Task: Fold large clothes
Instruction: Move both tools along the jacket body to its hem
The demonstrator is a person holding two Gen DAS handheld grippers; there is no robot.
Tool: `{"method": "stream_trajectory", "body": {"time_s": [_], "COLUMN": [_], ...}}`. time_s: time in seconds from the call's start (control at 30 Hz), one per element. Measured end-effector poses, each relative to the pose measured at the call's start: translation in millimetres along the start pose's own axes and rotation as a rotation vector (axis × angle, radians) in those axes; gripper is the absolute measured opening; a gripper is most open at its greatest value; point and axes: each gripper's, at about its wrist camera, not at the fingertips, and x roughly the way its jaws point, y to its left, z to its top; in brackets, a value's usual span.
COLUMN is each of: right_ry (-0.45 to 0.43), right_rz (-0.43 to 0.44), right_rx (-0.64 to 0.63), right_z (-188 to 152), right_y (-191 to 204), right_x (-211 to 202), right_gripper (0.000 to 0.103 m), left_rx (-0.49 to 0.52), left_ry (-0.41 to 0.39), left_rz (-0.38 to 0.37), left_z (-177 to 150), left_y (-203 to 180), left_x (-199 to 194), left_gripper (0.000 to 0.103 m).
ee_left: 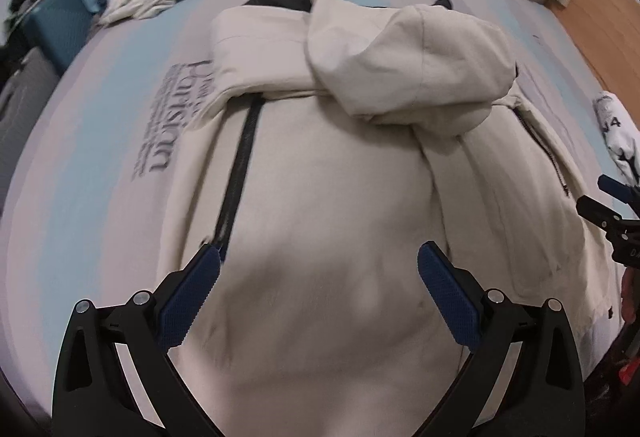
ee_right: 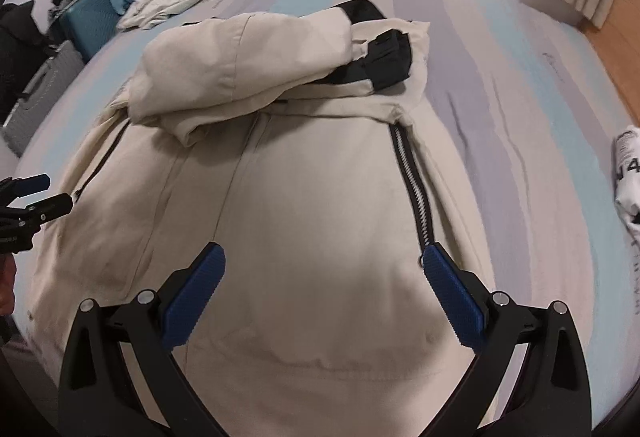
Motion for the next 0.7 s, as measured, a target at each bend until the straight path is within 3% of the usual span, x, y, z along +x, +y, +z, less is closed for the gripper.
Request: {"method": "stream_trajectory", "body": {"time_s": [0.2, 0.37, 0.6, 0.7], "right_ry": [0.021, 0.030, 0.109, 0.127], "right_rz": [0.031, 0.020, 0.082, 0.052], "right_rx": [-0.048, -0.049, 0.073, 0.093], "right_z": [-19.0, -41.2, -76.4, -88.9], "right_y": [-7.6, -11.7, -32.1, -43.0], "right_x": [-7.3, -19.1, -25.8, -29.0], "right_gripper": [0.095, 0.095, 0.095, 0.095], "left_rx": [-0.009, -0.068, -0.076, -0.069], "left_ry": [0.031, 0.068, 0.095, 0.096], "left_rz": [0.067, 0.064, 0.063, 0.061], "left_z": [-48.1, -76.6, -96.9, -101.6], "left_y": [-2.8, 11.7, 31.5, 38.4], "left_x": [-16.0, -23.9, -22.4, -23.5], "left_gripper": [0.097, 0.097, 0.097, 0.097]}}
